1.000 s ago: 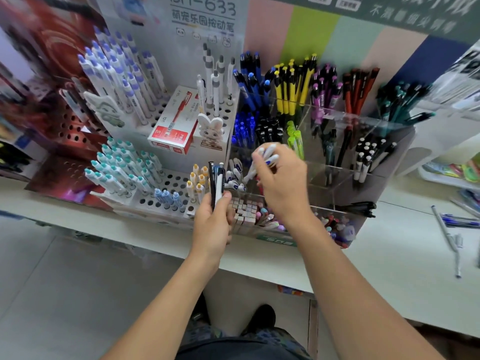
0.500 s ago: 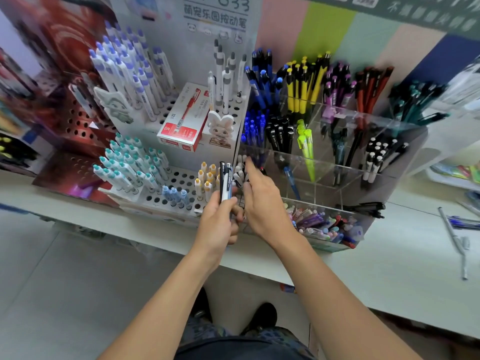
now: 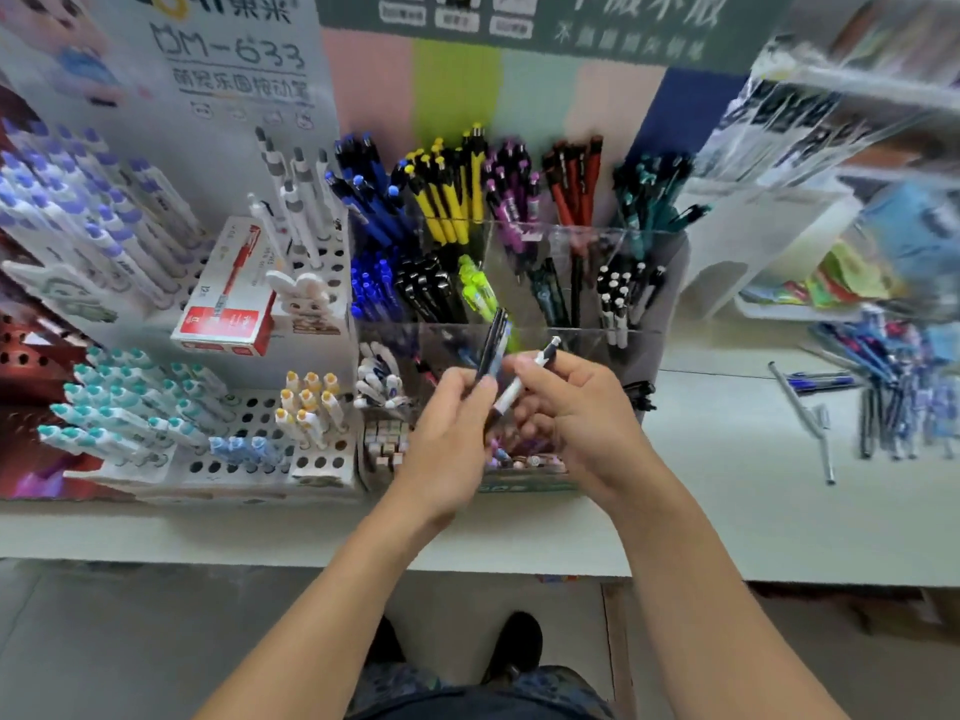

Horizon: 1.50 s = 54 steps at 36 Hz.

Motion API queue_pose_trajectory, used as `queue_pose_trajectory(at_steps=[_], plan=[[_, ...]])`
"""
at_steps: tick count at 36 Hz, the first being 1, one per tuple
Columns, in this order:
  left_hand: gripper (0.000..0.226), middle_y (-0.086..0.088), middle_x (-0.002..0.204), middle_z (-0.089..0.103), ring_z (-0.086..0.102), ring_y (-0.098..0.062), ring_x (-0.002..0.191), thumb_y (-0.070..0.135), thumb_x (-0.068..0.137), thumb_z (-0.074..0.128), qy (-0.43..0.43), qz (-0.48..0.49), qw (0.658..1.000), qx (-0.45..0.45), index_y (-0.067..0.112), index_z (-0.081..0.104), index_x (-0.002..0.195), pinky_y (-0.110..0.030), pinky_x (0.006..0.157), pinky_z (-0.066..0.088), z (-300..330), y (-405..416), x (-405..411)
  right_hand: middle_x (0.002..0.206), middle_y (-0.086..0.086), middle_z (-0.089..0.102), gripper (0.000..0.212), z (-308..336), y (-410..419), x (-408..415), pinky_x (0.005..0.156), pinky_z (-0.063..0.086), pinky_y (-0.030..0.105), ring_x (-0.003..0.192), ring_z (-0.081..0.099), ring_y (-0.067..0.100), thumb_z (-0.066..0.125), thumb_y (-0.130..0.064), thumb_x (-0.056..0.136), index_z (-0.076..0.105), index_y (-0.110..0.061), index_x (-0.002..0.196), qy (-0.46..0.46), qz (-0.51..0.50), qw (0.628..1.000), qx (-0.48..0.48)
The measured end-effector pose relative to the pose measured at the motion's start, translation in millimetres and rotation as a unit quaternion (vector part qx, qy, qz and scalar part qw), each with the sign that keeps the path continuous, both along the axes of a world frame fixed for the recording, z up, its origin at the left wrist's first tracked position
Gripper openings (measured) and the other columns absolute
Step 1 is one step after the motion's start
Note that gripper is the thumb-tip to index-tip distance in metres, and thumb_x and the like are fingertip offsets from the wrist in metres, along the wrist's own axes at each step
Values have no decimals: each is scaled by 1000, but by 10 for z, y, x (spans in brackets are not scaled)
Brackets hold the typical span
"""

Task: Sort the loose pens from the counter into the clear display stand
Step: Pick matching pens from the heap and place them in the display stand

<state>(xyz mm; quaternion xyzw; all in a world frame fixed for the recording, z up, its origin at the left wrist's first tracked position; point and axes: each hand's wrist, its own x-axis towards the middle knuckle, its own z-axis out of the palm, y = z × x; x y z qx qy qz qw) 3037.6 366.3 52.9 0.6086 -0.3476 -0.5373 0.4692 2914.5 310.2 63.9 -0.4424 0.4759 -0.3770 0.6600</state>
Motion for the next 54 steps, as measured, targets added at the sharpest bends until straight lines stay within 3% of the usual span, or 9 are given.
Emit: queue_pose_trajectory(at_steps=[8,14,23,32,35,37,41,44,54], plan=[[24,4,67,47,25,-7,48,27,109,39,267,-38,963,8,14,60,107,-15,37,22,126,-259,-269,78,-6,69,10,367,-410,-834,74,60,33,71,68,18,63,-11,100,65,-20,104,45,-318,906,-278],[29,4,74,55,37,-7,55,18,109,41,225,-76,971,-22,19,62,127,-17,45,31,181,-349,-399,82,-6,66,16,323,-807,-768,72,47,9,72,62,13,70,-16,95,69,-19,111,345,-206,817,-413],[30,-1,91,73,57,-12,66,10,106,48,158,-53,986,-27,24,60,129,-23,57,47,206,-348,-369,60,5,56,54,111,-1031,-732,65,51,42,61,55,32,59,-34,102,43,-32,153,529,-69,737,-415],[33,3,78,42,28,-7,54,21,110,37,83,-67,994,-12,36,56,133,-18,46,26,39,-344,-452,108,12,52,52,-204,-1006,-739,77,57,45,82,56,27,60,-13,100,48,-20,151,460,-115,746,-467],[31,4,80,40,30,-7,55,28,110,33,26,-92,995,-6,45,56,123,-19,51,29,1,-303,-498,116,11,45,53,-143,-887,-727,88,50,23,90,45,11,59,-14,101,46,-17,152,440,-147,759,-456],[31,6,81,47,39,-9,58,32,110,32,-63,-114,991,-22,51,52,125,-26,59,36,-33,-288,-522,115,4,45,43,-37,-747,-760,84,43,8,83,45,6,56,-17,102,53,-17,144,398,-212,791,-414],[34,7,97,65,58,-6,82,28,108,37,-235,-186,951,-74,48,38,136,-34,78,48,-57,-258,-602,78,-5,69,10,77,-342,-786,66,49,28,65,59,11,71,-34,93,72,-25,90,249,-190,925,-217],[40,14,129,60,57,-10,114,30,107,38,-291,-205,931,-78,44,29,144,-41,94,48,-72,-234,-662,68,6,70,15,11,-157,-735,55,51,31,53,59,15,80,-23,86,72,-19,98,171,-131,968,-126],[21,5,76,49,44,-9,62,38,108,37,-138,-118,979,-91,41,50,124,-32,61,39,-64,-250,-452,74,5,72,11,184,-254,-534,57,56,26,62,67,16,68,-3,94,63,-9,102,61,-96,987,-114]])
